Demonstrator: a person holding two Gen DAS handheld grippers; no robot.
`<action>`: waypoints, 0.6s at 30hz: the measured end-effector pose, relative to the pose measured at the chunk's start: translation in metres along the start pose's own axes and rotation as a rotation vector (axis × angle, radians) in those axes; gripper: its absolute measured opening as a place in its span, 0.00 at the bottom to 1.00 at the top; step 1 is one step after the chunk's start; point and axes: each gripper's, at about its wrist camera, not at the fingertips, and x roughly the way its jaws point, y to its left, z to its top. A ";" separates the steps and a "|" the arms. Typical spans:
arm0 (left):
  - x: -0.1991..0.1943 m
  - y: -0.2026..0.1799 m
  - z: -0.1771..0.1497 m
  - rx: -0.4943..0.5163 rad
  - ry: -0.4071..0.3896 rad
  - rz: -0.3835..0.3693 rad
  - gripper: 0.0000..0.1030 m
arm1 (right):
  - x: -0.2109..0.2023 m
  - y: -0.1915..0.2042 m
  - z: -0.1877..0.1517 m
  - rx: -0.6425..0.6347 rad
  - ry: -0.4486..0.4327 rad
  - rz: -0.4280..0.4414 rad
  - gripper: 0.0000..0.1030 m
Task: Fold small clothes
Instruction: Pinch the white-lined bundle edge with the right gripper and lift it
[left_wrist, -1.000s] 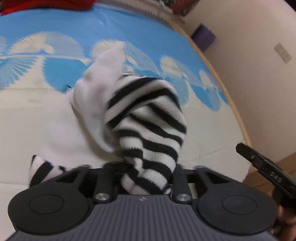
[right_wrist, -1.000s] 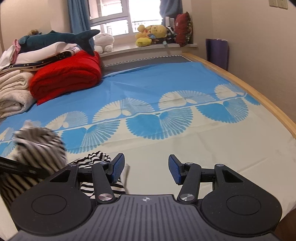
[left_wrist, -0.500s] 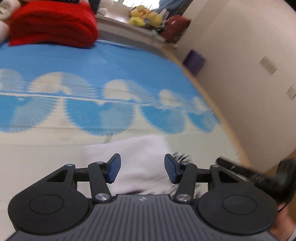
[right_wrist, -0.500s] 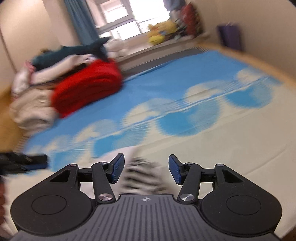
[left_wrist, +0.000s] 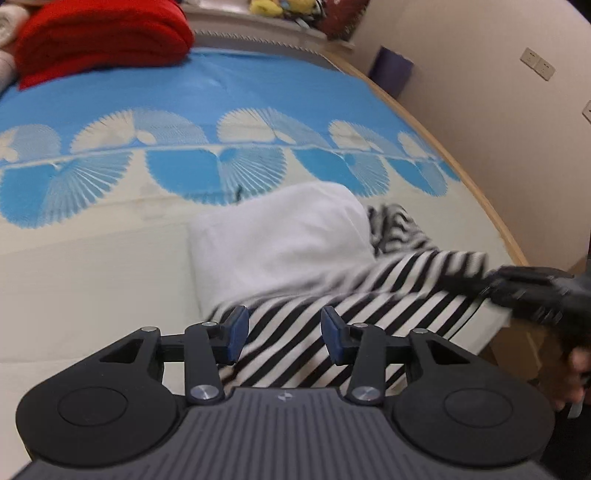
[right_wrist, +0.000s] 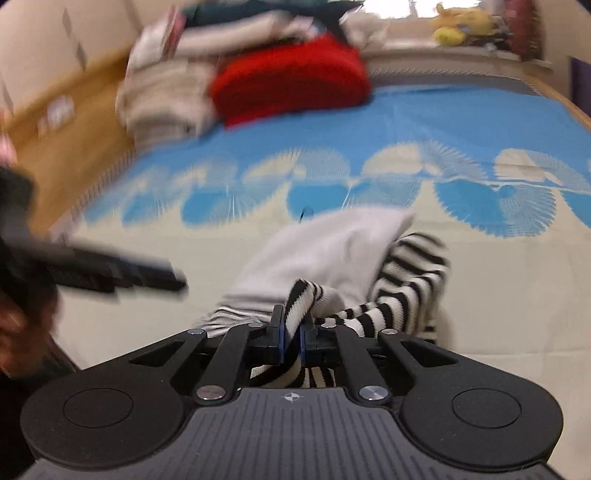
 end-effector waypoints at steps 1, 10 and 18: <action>0.001 -0.002 0.000 0.001 0.005 -0.019 0.46 | -0.013 -0.013 -0.002 0.041 -0.026 0.005 0.06; 0.049 -0.054 -0.021 0.183 0.187 -0.152 0.46 | -0.037 -0.085 -0.056 0.099 0.163 -0.105 0.06; 0.114 -0.077 -0.055 0.395 0.364 0.019 0.58 | 0.015 -0.078 -0.082 -0.066 0.414 -0.146 0.08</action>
